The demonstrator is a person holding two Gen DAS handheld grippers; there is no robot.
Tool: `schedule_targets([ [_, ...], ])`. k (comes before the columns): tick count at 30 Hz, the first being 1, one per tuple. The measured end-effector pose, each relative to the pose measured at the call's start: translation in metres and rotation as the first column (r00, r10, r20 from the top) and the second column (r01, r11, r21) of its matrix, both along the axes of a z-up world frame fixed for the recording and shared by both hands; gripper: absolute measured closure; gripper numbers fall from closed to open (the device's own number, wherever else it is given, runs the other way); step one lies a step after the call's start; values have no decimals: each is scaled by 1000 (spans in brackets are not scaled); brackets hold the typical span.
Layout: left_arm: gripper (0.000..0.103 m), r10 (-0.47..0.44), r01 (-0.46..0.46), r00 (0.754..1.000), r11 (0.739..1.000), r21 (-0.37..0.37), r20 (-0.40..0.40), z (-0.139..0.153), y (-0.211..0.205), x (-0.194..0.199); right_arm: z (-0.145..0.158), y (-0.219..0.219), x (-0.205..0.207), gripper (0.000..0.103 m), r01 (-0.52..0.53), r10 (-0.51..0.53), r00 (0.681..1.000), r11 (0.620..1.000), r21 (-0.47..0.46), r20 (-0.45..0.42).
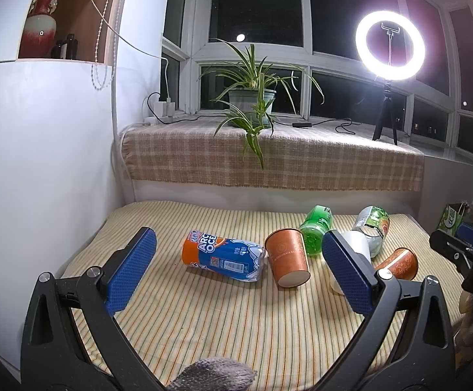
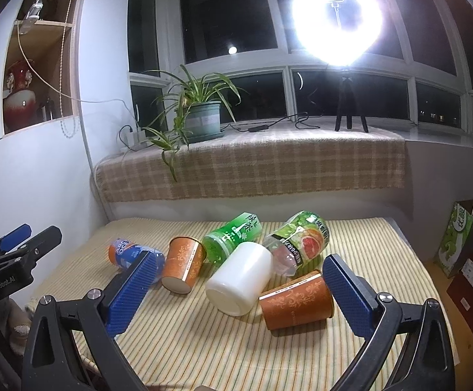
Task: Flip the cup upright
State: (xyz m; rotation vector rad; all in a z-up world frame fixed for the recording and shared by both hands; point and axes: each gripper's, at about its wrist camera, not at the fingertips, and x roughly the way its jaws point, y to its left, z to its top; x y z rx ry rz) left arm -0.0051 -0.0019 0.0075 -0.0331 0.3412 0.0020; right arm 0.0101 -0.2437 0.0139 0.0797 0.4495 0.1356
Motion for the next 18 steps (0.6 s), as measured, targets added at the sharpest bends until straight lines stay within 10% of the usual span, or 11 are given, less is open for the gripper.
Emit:
schedule_targets([
  [18,0,19,-20,999,999,-27,-28,-4,10,5,-5,17,10,0,-42,42,999,999,-12,-34],
])
